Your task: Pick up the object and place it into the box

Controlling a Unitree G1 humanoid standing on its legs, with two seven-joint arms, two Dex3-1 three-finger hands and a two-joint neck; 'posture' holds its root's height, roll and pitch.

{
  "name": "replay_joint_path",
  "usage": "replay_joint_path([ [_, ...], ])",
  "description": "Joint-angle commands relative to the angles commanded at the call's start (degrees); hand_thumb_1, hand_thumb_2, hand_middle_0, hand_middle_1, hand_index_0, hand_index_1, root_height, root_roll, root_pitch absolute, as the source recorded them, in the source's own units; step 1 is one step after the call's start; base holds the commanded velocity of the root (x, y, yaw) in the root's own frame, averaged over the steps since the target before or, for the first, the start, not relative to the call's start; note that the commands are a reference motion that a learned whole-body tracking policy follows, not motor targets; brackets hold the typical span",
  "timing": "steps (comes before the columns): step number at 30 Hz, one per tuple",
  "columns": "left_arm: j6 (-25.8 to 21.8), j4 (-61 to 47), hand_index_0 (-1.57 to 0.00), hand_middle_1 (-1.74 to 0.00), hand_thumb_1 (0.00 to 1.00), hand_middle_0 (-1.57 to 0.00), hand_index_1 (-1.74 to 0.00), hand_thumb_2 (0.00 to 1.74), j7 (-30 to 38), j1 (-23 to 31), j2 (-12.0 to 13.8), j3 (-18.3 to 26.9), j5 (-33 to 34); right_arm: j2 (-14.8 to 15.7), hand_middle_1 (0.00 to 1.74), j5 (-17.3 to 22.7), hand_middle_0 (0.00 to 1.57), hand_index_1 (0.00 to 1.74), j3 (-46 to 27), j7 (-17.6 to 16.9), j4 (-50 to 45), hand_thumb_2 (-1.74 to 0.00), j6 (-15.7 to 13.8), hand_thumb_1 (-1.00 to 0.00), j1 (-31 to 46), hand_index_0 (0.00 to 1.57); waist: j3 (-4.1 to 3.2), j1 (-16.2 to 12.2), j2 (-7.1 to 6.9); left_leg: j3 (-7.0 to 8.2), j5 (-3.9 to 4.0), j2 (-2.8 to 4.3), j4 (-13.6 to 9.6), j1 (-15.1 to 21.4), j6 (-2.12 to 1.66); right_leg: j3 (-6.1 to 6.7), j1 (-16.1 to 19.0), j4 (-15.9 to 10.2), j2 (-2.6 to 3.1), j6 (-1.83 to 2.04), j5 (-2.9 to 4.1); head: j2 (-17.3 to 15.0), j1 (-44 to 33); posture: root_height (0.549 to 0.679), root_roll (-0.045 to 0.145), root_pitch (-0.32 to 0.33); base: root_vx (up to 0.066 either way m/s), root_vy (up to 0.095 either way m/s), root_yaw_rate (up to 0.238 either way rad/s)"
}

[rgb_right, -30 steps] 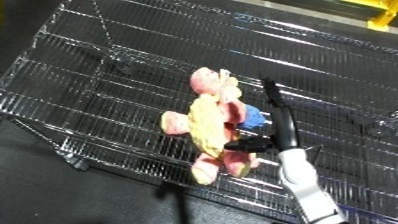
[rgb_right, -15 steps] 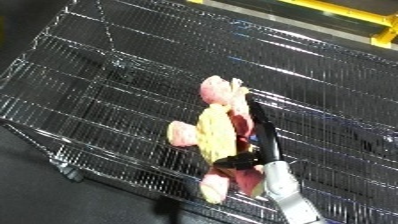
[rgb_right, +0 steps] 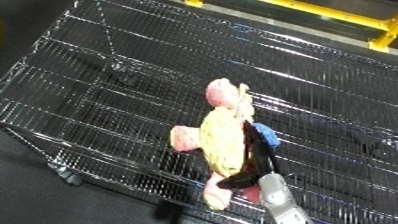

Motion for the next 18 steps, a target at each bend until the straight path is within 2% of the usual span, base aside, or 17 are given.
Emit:
replay_joint_path([
  [7,0.0,-0.3,-1.57,-1.74,1.00,-1.57,-1.74,1.74,0.0,0.0,-0.1,-0.3,0.2,0.4,1.13,-0.6,1.02,1.13,0.3,0.3,0.8,-1.13,-0.1,-0.65,0.2,1.02,0.00,-0.4,-0.18,0.16,0.17,0.15,-0.9,0.8,0.02,-0.13,0.9,-0.7,0.04,-0.04,-0.29,-0.7,-0.5,0.600,-0.001,-0.098,0.000,0.012,-0.007],
  [14,0.1,-0.2,-1.57,-1.74,1.00,-1.57,-1.74,1.74,0.4,-0.6,-0.7,-0.5,0.4,1.3,1.74,-1.1,1.57,1.74,1.1,0.4,0.6,-1.74,-0.3,-1.00,-0.3,1.57,0.00,-1.0,-0.59,0.85,0.35,0.55,-2.9,2.4,-0.08,-0.34,2.3,-2.3,0.08,-0.13,-0.72,-0.6,-1.5,0.605,0.001,-0.093,0.001,0.013,-0.039],
  [18,0.0,0.0,-1.57,-1.74,1.00,-1.57,-1.74,1.74,0.7,-0.7,-1.0,-0.3,0.3,1.5,1.74,-1.5,1.57,1.74,1.4,0.2,1.0,-1.74,-0.1,-1.00,-0.7,1.57,0.00,-1.2,-0.78,1.10,0.40,0.71,-3.8,3.1,-0.17,-0.44,2.9,-3.2,0.16,-0.16,-0.88,-0.4,-1.6,0.608,0.002,-0.090,0.001,0.008,-0.037],
])
